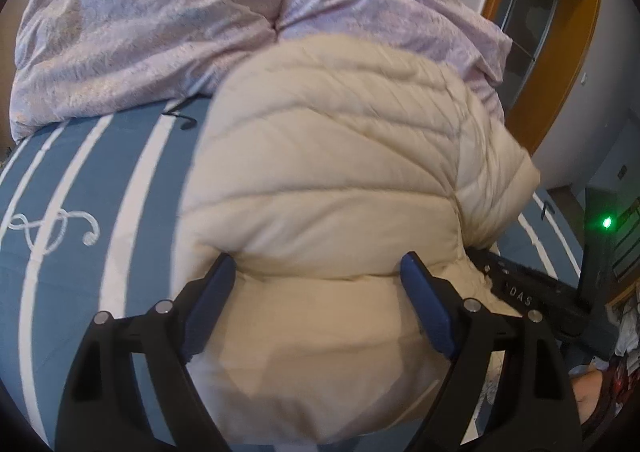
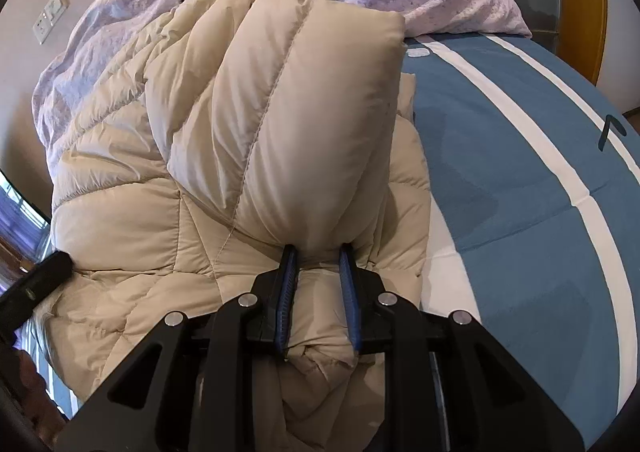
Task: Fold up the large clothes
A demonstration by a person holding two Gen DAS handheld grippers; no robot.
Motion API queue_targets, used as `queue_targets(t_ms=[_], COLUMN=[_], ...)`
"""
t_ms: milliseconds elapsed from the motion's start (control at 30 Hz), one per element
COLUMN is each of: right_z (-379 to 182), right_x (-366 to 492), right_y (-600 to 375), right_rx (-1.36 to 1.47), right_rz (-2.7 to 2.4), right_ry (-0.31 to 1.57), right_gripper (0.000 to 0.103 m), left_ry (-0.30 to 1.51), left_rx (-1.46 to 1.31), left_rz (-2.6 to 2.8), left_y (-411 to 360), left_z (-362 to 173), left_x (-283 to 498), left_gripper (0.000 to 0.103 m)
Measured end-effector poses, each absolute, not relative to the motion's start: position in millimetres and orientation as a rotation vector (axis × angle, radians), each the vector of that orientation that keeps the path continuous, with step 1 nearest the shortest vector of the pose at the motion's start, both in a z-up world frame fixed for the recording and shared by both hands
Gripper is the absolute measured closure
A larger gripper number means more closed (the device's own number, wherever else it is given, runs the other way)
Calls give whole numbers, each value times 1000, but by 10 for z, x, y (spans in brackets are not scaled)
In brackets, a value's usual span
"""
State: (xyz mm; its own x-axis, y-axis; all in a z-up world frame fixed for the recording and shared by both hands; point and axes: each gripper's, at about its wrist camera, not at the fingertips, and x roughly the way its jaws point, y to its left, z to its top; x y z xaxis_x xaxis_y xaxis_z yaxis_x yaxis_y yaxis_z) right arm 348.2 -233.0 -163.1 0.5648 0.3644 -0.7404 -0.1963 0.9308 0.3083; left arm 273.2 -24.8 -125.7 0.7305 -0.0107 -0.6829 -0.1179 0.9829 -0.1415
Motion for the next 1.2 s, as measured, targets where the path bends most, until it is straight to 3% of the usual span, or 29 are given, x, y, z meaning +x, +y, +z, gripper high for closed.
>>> queue_targets(t_ms=[600, 1200], right_z=[-1647, -1641], right_x=[3435, 3429], right_y=[-2332, -2340], right_rx=[208, 193], right_rz=[341, 342], right_ry=[888, 858], right_gripper=[81, 80], left_ry=[711, 754], left_rx=[18, -50], left_rz=[224, 252], left_y=[-150, 13], left_z=[-865, -1537], left_x=[3389, 3773], left_gripper=[19, 7])
